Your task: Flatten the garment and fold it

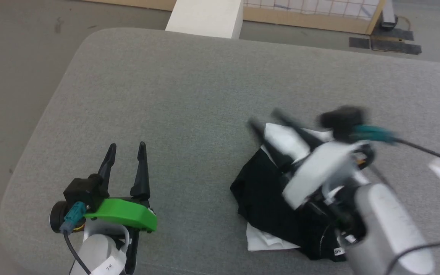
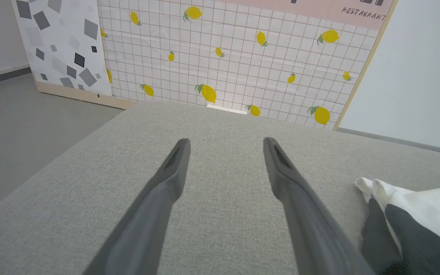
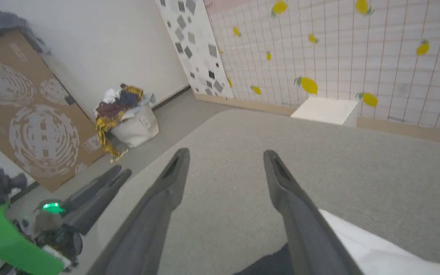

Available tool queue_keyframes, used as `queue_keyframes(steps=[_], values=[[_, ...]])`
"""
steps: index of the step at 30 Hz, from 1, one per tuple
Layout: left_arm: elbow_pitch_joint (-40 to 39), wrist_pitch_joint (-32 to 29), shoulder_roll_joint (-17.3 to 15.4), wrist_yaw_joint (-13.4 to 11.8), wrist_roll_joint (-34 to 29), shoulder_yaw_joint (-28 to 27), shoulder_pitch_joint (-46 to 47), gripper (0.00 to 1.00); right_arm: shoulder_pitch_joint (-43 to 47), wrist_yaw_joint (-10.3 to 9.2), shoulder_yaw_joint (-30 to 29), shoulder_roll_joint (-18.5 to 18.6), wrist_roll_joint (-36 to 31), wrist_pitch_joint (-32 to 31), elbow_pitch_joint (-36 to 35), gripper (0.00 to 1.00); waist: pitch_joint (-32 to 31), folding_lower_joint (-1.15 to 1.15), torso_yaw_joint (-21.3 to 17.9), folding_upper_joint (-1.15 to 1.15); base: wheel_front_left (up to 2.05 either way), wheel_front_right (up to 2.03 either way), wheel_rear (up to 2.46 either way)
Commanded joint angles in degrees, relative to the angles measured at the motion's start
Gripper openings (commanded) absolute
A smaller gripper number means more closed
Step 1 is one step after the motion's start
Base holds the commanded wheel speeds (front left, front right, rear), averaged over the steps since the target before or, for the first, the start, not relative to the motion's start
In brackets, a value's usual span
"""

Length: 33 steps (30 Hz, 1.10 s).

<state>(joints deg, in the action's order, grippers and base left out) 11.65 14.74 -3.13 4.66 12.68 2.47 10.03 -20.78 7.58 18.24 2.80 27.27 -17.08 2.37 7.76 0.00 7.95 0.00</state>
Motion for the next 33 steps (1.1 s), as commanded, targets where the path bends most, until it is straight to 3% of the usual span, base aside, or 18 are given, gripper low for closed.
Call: queue_keyframes(steps=[1,6,13,21,29,33], values=[[0.0,0.3,0.2,0.0,0.1,-0.1,0.1,1.00,0.7,-0.09,-2.0,0.1,0.5,3.6,-1.6,1.00,-0.6,0.00,-0.9,0.00,0.00,0.00,0.00],[0.0,0.3,0.2,0.1,-0.2,-0.2,-0.2,1.00,5.9,-0.09,-11.9,0.1,-0.2,13.4,-3.6,1.00,-1.3,0.00,-2.1,0.00,0.00,0.00,0.00],[-0.4,0.3,0.2,0.4,-0.6,-0.1,-0.3,1.00,13.0,-0.09,-22.3,0.1,-3.4,14.3,1.6,1.00,-1.6,0.00,-2.7,0.00,0.00,0.00,0.00],[-0.7,0.3,0.2,0.6,-0.7,0.2,-0.1,1.00,13.1,-0.09,-24.6,0.1,-2.5,10.3,12.4,1.00,-1.2,0.00,-2.2,0.00,0.00,0.00,0.00],[-1.0,0.3,0.2,0.7,-0.6,1.2,0.6,1.00,8.1,-0.09,-22.5,0.1,2.7,4.8,25.6,1.00,-1.1,0.00,-1.0,0.00,0.00,0.00,0.00],[-0.9,0.3,0.2,0.8,-0.5,1.7,0.6,1.00,5.8,-0.09,-21.9,0.1,1.6,1.8,32.5,1.00,-1.6,0.00,-0.5,0.00,0.00,0.00,0.00]])
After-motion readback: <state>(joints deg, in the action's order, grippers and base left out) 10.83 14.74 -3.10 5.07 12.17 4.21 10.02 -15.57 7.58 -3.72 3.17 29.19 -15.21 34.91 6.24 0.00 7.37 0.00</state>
